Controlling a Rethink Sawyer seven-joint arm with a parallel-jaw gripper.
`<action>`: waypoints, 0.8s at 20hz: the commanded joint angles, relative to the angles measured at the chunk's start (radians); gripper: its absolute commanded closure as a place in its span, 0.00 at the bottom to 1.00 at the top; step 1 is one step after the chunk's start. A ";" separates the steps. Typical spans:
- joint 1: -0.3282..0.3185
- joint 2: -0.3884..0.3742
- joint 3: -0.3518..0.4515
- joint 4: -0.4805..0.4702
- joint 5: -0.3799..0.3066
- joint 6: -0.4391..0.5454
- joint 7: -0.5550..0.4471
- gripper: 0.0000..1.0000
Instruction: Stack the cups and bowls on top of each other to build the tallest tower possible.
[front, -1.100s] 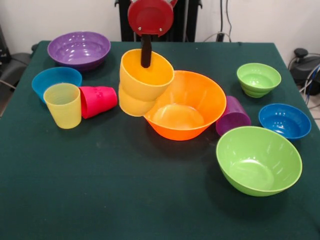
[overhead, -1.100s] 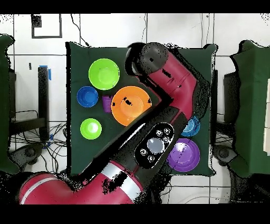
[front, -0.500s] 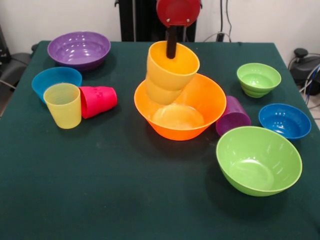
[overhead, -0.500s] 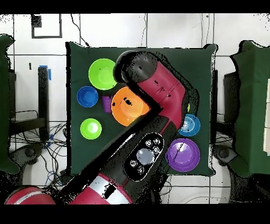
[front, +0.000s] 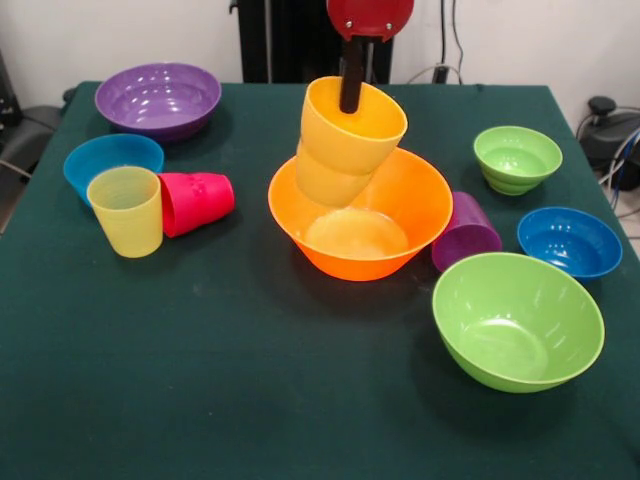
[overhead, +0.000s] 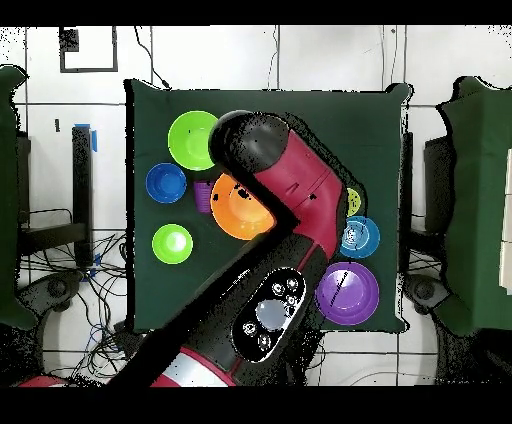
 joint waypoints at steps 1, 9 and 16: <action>-0.064 0.006 0.241 0.087 -0.077 -0.066 -0.099 1.00; -0.101 -0.017 0.343 0.128 -0.086 -0.115 -0.119 1.00; -0.108 -0.050 0.393 0.169 -0.128 -0.073 -0.129 1.00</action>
